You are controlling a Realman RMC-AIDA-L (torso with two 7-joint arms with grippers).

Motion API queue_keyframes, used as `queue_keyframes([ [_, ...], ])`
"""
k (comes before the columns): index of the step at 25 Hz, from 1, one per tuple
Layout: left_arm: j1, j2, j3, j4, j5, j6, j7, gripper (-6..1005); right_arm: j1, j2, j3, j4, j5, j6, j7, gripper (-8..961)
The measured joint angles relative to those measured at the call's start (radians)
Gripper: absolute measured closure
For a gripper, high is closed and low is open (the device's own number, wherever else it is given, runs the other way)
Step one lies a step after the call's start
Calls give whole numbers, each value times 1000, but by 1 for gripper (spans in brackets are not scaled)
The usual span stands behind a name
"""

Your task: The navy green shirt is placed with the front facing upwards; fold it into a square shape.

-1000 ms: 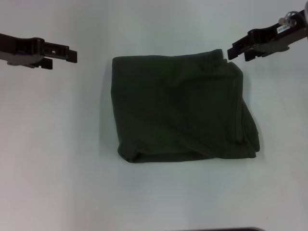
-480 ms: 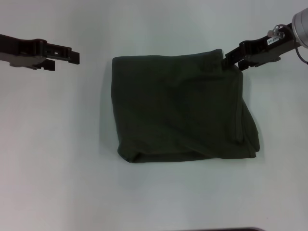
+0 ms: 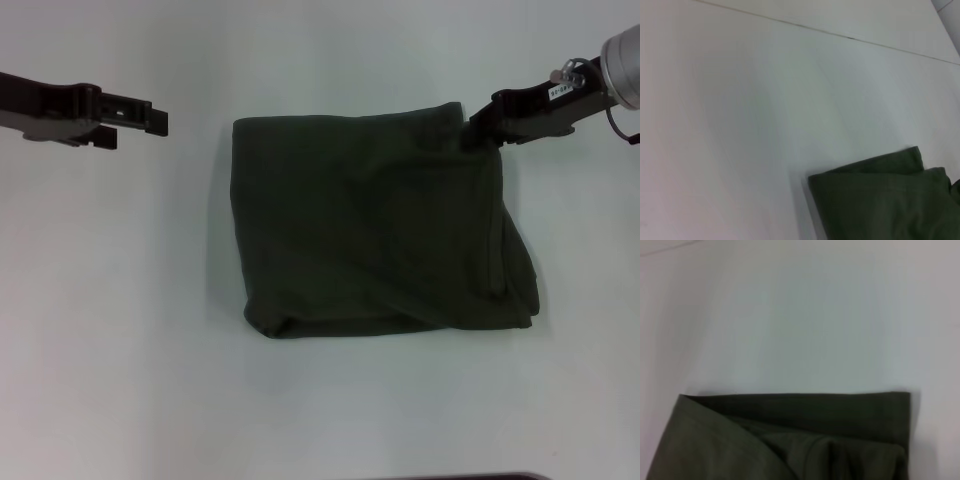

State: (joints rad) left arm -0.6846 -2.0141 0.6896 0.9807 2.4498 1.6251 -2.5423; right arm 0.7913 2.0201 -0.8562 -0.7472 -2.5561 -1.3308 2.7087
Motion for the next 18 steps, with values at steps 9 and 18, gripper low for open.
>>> queue_keyframes([
  [9,4,-1,1,1,2,1,2,96,1,-3,-1,-32,5,-41,-4,768],
  [18,0,0,1,0,2,1,2,97,-59,6,49,-227,23,-151,11,919],
])
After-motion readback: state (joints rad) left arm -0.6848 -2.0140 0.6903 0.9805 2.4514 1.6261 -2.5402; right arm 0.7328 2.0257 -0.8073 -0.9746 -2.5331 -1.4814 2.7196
